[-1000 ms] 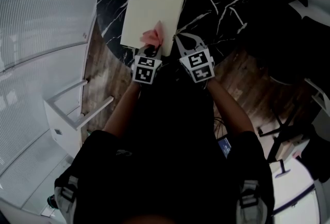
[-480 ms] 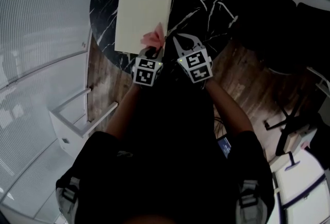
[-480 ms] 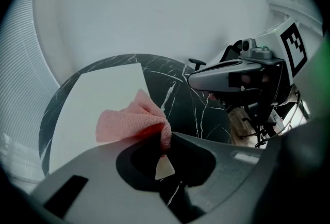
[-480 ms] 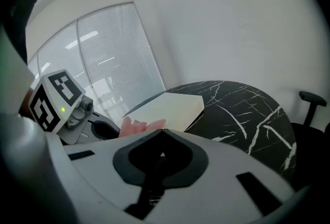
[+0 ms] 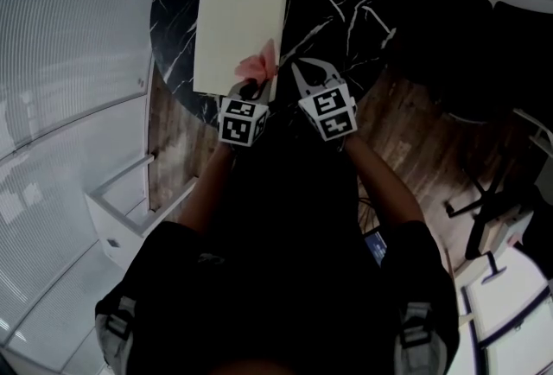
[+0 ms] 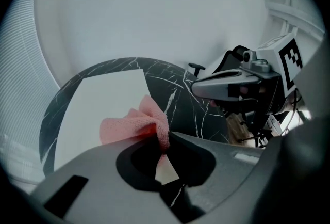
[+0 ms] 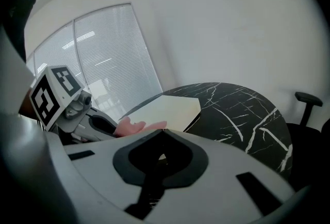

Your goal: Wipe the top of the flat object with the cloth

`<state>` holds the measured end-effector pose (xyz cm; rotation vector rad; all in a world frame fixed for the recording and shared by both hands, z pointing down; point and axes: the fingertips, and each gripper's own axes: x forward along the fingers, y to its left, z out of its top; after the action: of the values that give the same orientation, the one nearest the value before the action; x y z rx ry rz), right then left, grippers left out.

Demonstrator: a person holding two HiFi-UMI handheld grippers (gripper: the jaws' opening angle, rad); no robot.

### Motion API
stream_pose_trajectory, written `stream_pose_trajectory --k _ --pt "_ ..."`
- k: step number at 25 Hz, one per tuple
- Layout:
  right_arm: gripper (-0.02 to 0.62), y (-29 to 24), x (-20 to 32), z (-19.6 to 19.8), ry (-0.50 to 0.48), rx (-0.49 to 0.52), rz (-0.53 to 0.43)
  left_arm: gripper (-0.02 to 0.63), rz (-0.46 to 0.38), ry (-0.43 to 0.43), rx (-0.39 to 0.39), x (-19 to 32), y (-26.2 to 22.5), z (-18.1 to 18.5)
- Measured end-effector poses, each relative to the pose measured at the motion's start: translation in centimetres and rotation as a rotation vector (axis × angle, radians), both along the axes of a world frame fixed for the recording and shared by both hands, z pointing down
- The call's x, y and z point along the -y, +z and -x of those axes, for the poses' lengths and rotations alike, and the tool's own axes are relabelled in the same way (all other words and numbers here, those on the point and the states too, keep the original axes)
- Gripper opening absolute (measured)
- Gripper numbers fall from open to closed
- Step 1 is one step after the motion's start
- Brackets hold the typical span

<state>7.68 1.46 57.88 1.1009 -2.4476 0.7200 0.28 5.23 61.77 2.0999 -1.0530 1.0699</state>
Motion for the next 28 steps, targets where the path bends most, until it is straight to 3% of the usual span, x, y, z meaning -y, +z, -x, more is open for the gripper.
stream_pose_trajectory --k 9,18,23,28 --pt "-0.005 -1.6 1.1 3.0 -0.026 -0.023 -0.025 0.02 -0.114 -0.139 -0.058 5.3 -5.8 6.4" --pt "-0.005 -2.8 2.3 8.0 -0.055 -0.038 -0.025 0.02 -0.213 -0.302 0.027 10.1 -8.7 19.3" --pt "-0.005 -2.8 3.1 9.4 -0.036 -0.058 -0.013 0.02 -0.202 -0.292 0.135 11.3 -6.8 23.8" --pt "-0.005 -2.1 3.6 10.0 -0.004 -0.073 0.006 0.02 -0.135 -0.286 0.114 11.8 -3.6 25.0"
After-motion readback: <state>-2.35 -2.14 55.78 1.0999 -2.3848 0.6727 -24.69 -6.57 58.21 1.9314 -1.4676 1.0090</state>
